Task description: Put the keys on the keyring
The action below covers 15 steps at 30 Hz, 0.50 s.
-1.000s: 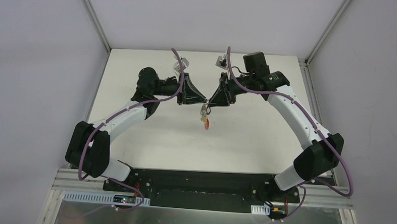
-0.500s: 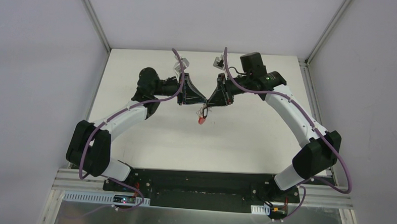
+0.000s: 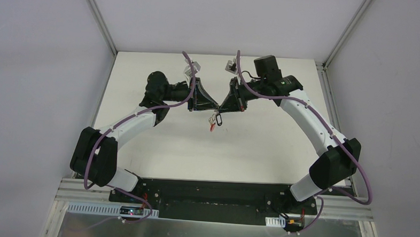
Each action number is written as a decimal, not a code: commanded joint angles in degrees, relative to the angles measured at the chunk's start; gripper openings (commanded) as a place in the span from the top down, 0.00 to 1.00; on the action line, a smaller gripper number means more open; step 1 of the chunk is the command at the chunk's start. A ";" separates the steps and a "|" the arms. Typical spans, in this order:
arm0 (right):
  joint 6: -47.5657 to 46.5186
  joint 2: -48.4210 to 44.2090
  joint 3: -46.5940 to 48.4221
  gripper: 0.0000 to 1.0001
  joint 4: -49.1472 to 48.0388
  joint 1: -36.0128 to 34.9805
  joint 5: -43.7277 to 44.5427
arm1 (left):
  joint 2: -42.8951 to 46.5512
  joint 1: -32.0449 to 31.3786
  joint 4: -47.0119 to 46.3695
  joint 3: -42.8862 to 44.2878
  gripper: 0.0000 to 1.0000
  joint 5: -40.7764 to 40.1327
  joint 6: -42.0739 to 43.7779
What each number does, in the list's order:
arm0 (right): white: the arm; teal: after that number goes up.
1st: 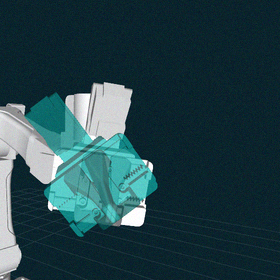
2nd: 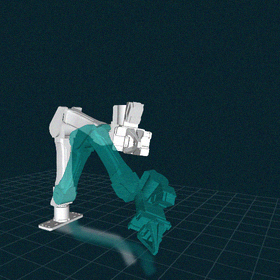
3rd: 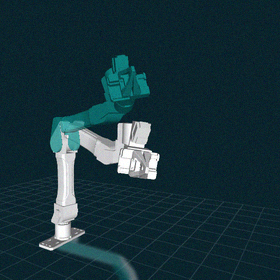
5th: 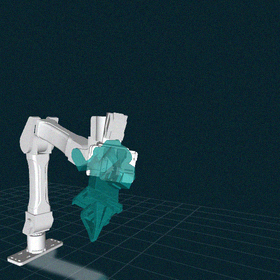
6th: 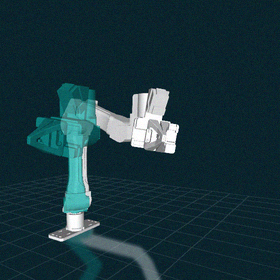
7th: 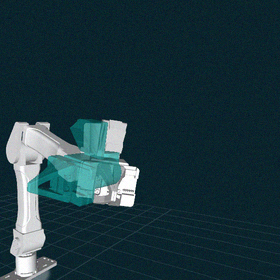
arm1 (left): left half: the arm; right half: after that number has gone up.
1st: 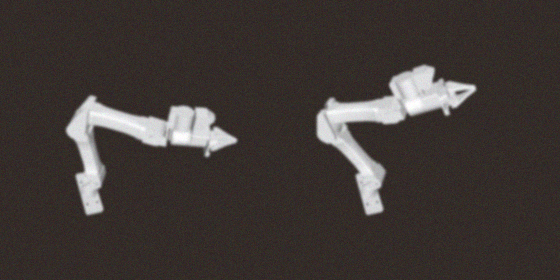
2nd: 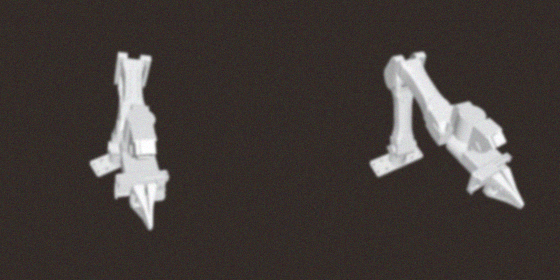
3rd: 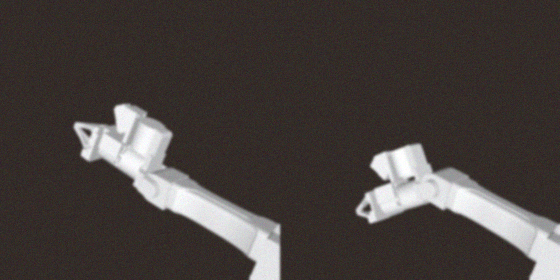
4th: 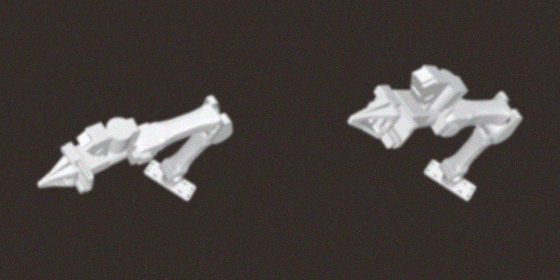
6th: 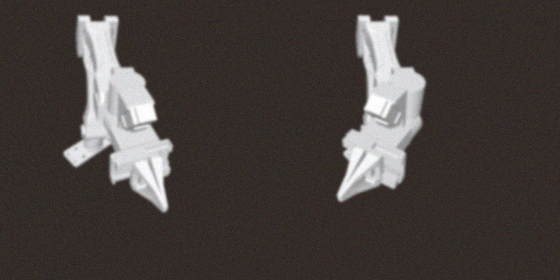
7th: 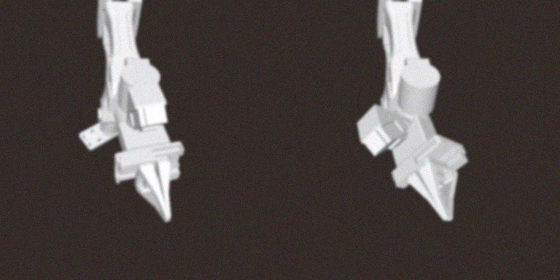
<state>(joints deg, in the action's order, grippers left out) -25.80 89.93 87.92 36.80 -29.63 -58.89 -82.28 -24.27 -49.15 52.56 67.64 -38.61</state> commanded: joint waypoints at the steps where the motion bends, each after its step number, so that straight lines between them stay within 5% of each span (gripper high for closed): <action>1: -2.92 -0.85 1.40 1.00 0.93 -0.86 2.05 | 0.51 0.51 -3.46 1.14 0.96 2.78 0.39; 5: -5.48 -0.51 1.11 1.00 4.20 -2.27 5.08 | 2.18 0.98 11.27 4.64 0.81 3.13 10.01; 10: -6.45 0.86 1.52 1.00 5.95 -3.65 6.50 | 3.94 -0.40 54.04 14.04 0.69 -1.82 43.93; 15: -6.62 2.18 1.99 1.00 6.56 -4.40 6.68 | 3.16 -1.26 62.32 16.07 0.67 -3.47 49.34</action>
<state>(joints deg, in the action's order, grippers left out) -30.87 91.44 87.92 42.17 -33.34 -52.10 -80.95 -24.73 -1.87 66.52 65.47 -2.50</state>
